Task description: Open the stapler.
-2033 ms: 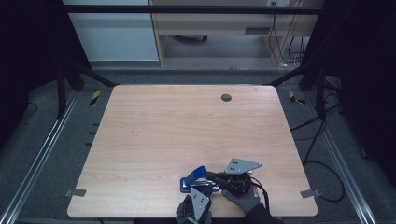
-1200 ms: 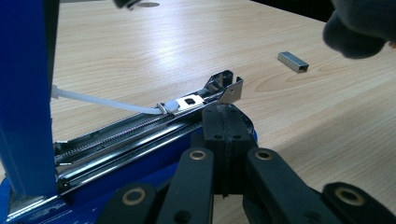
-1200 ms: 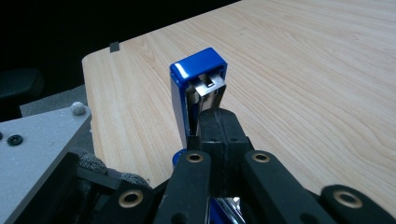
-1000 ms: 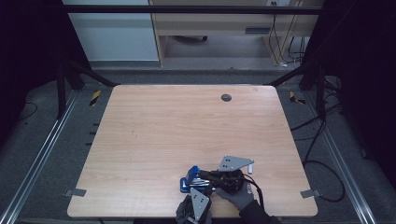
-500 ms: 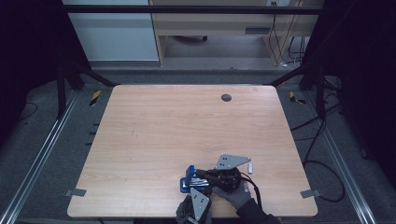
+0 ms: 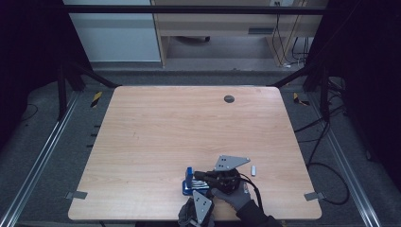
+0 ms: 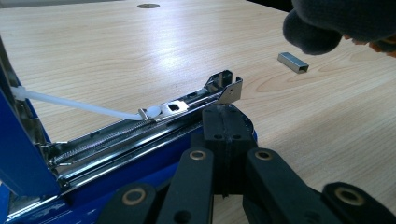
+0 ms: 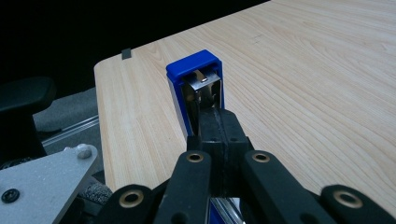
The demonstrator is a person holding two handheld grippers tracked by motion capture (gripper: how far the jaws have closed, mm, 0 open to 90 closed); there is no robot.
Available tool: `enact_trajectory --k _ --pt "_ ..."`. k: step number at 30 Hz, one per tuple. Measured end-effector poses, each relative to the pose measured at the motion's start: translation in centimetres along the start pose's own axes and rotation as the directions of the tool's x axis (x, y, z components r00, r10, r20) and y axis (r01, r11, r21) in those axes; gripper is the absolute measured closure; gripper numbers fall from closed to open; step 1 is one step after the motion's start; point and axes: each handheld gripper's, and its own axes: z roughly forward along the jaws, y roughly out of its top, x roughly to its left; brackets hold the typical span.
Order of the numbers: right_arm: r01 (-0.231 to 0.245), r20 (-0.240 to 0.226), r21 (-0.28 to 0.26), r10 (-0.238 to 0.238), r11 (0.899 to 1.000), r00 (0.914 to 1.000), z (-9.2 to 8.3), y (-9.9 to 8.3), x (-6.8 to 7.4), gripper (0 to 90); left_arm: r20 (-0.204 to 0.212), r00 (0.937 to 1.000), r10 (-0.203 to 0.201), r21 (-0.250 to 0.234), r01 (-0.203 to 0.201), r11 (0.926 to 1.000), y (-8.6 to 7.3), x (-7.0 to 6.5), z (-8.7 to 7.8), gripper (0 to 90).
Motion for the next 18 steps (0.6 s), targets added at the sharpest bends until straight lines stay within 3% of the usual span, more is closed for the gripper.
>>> enact_trajectory --k 9,12,13,18 --pt "0.0 -0.014 0.008 0.0 1.0 0.9999 0.38 0.26 0.04 90.0 -0.002 1.0 0.0 -0.001 0.0 1.0 -0.01 -0.01 0.0 90.0" --pt "0.001 -0.02 0.007 -0.001 1.0 0.9998 0.6 0.37 0.03 90.0 0.0 0.9996 0.029 -0.001 -0.029 0.9996 0.04 0.21 -0.01 90.0" --pt "0.001 -0.023 0.007 -0.001 1.0 0.9997 0.65 0.4 0.03 90.0 -0.002 1.0 0.001 -0.002 -0.001 1.0 -0.03 0.01 -0.02 90.0" --pt "-0.001 -0.027 0.008 0.001 1.0 0.9996 0.76 0.46 -0.08 90.0 -0.005 1.0 0.001 -0.003 -0.001 1.0 -0.03 0.0 -0.01 90.0"
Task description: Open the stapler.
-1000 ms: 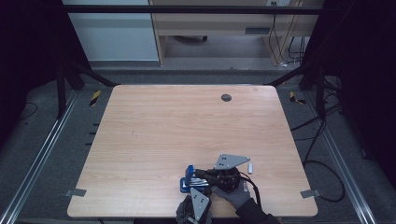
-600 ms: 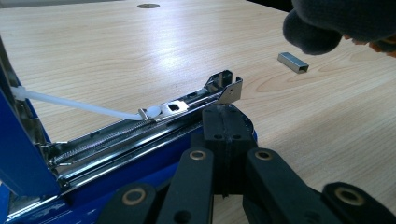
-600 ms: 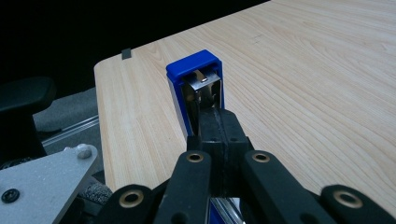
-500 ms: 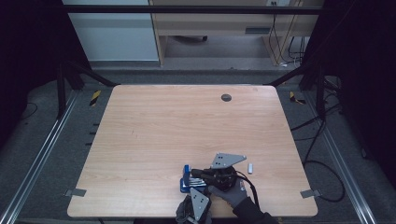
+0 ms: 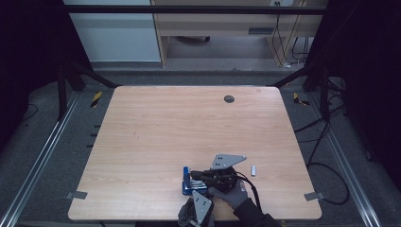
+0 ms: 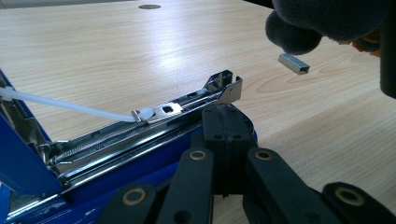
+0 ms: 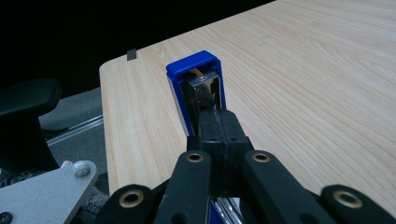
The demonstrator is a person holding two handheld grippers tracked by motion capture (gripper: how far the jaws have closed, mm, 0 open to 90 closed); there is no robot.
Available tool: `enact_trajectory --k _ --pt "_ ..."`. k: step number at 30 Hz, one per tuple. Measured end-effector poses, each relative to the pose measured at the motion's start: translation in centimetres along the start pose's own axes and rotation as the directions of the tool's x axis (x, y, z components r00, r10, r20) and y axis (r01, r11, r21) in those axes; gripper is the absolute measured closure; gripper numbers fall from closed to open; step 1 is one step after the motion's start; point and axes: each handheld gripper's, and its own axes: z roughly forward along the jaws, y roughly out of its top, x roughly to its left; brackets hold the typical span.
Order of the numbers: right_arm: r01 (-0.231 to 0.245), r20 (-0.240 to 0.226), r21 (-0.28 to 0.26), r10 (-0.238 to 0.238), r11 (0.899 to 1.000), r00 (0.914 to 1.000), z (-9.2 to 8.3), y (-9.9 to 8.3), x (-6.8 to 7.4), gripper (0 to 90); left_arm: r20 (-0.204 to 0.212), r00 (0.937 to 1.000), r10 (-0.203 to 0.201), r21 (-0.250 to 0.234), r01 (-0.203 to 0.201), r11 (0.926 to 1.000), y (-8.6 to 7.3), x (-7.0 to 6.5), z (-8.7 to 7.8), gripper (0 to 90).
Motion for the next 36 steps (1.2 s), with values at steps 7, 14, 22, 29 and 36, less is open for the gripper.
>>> enact_trajectory --k 7,14,22,29,36 --pt "0.0 -0.014 0.006 0.0 1.0 0.9999 0.3 0.2 -0.1 90.0 0.0 1.0 0.002 0.001 -0.002 1.0 0.0 0.0 0.0 90.0" --pt "-0.001 -0.028 0.011 0.001 1.0 0.9996 0.6 0.4 -0.2 90.0 0.0 1.0 0.002 -0.001 -0.002 1.0 0.0 0.0 0.0 90.0" --pt "0.004 -0.052 0.023 -0.003 1.0 0.9986 1.2 0.6 -0.2 90.0 -0.001 1.0 0.005 -0.001 -0.005 1.0 0.0 0.0 0.0 90.0" --pt "0.005 -0.064 0.033 -0.002 0.999 0.998 1.4 0.7 -0.3 90.0 -0.005 1.0 0.008 -0.004 -0.008 1.0 0.0 -0.1 0.0 90.0" --pt "0.007 -0.075 0.046 -0.004 0.999 0.9972 1.8 0.7 -0.3 90.0 -0.005 1.0 0.006 -0.005 -0.006 1.0 -0.1 -0.1 0.0 90.0"
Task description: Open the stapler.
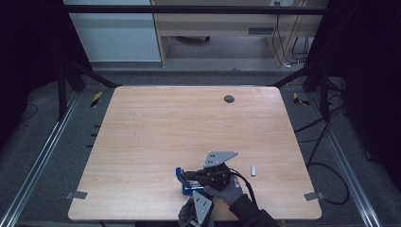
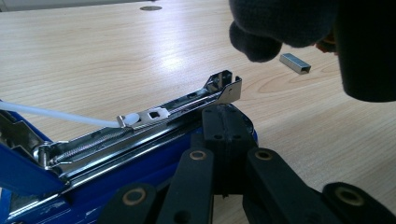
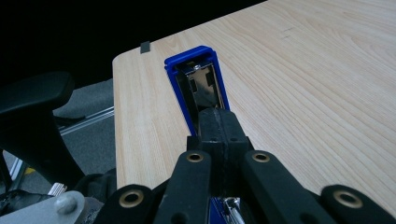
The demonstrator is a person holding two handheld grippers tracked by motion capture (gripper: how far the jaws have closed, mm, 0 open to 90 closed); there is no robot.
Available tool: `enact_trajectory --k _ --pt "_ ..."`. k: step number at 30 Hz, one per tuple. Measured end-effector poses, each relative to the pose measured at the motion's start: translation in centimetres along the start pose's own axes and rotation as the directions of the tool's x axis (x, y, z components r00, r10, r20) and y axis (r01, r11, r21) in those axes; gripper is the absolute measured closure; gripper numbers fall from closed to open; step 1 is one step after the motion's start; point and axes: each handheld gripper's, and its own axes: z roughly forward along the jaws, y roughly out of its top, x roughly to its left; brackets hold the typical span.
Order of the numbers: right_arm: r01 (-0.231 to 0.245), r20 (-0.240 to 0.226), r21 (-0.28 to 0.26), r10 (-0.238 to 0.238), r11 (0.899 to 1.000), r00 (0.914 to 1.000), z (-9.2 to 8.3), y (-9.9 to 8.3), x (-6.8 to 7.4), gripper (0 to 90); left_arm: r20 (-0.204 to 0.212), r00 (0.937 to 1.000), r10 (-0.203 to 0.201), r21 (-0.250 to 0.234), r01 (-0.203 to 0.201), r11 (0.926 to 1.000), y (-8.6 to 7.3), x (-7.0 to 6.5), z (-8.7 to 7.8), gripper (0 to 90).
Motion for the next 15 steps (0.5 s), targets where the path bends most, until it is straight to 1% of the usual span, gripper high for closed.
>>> enact_trajectory --k 9,15 --pt "0.024 -0.016 0.041 -0.023 0.999 0.9996 1.01 0.69 0.19 90.0 0.001 1.0 0.001 -0.001 -0.001 1.0 -0.04 0.01 -0.03 90.0" --pt "0.017 -0.021 0.044 -0.016 0.999 0.9997 1.06 0.76 0.06 90.0 -0.002 1.0 0.002 -0.004 -0.002 1.0 -0.05 -0.02 -0.03 90.0"
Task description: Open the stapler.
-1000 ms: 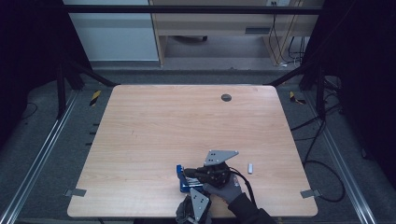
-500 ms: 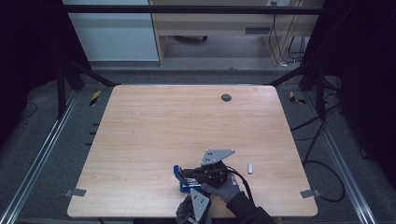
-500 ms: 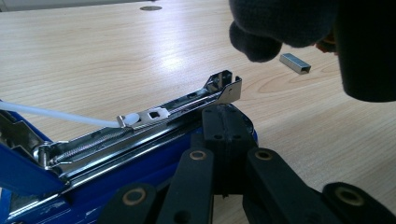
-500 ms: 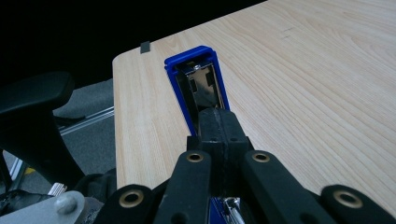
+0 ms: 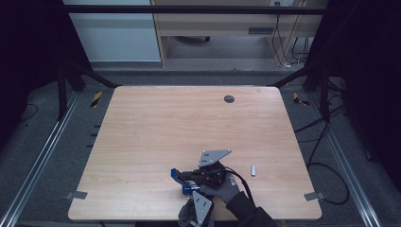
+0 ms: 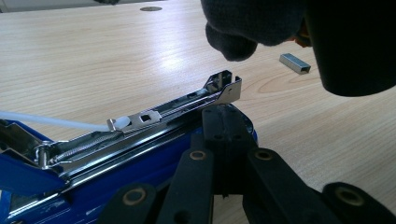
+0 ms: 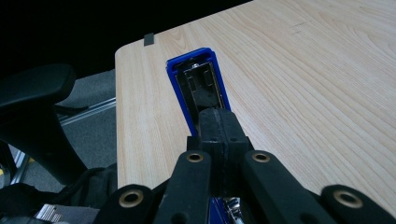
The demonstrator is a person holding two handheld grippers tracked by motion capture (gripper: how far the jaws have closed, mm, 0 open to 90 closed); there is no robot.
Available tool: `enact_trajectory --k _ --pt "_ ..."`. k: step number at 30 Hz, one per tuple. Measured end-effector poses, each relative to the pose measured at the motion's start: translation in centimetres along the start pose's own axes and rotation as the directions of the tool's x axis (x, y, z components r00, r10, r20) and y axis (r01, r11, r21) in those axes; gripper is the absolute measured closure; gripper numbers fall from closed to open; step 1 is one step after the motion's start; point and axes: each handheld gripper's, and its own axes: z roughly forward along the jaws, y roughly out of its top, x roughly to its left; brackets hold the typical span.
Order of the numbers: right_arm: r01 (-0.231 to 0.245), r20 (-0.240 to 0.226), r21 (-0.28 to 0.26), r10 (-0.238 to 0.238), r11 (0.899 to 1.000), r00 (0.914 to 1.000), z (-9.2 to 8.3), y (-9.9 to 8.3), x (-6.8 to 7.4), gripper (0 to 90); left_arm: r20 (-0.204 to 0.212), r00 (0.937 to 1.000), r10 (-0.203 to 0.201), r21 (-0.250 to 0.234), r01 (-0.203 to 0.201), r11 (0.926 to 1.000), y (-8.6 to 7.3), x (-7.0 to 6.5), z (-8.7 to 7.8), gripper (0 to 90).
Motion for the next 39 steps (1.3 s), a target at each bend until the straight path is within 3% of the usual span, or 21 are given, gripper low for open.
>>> enact_trajectory --k 11,39 --pt "-0.006 -0.013 0.006 0.006 1.0 0.9999 0.3 0.1 -0.1 90.0 -0.005 1.0 0.008 0.0 -0.008 1.0 0.0 -0.1 0.0 90.0" --pt "-0.015 -0.016 0.11 0.017 0.994 0.9997 3.0 0.1 -0.3 90.0 -0.007 0.9999 0.014 -0.004 -0.014 0.9999 -0.1 -0.1 0.0 90.0"
